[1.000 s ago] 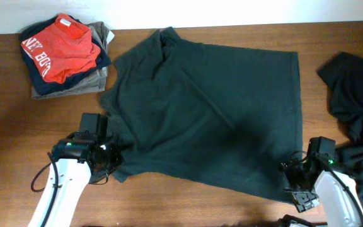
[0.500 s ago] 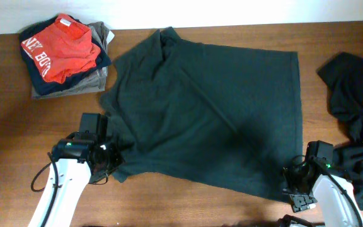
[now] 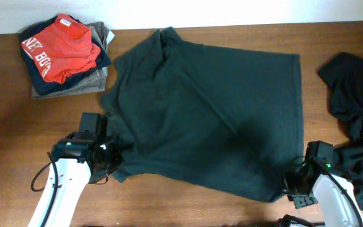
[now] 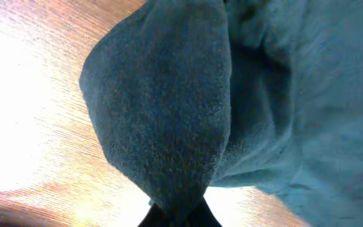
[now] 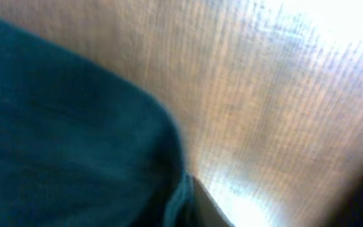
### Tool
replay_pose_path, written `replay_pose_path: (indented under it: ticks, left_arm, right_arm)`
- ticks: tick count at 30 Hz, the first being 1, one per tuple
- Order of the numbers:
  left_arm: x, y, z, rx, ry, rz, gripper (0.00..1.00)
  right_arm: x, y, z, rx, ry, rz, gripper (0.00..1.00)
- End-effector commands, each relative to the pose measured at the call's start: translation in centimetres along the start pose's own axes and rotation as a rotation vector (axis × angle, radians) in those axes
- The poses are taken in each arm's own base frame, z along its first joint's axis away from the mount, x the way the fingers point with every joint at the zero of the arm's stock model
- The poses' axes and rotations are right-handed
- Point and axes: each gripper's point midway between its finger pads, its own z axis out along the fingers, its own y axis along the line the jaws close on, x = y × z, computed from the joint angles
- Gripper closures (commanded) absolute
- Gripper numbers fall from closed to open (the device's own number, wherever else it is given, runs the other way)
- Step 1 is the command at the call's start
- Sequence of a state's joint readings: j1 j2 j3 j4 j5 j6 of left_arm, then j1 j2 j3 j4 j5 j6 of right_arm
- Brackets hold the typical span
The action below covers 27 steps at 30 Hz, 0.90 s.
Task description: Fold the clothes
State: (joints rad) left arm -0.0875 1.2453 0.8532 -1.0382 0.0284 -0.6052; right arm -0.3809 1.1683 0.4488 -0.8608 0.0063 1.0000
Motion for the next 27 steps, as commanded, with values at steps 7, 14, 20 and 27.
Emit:
replay_pose_path:
  ticks: [7,14,20,27]
  left_arm:
    - [-2.2,-2.1,-3.5,0.088,-0.089,-0.009,0.99]
    - [-4.2,-3.9,-3.9,0.171,-0.161,-0.064,0.99]
    - [-6.3,-5.8,-4.4,0.255,-0.234,-0.065,0.99]
    - [-8.6,-7.4,-3.8,0.294,-0.286,-0.065,0.99]
  right_arm:
    - [-0.6,-0.3,-3.0,0.059,0.002,0.013,0.96]
    - [-2.2,2.3,-6.2,-0.015,-0.044,0.014,0.93]
    - [-3.0,3.4,-7.0,-0.056,-0.07,0.015,0.96]
    - [-3.1,3.6,-7.0,-0.061,-0.075,0.016,0.96]
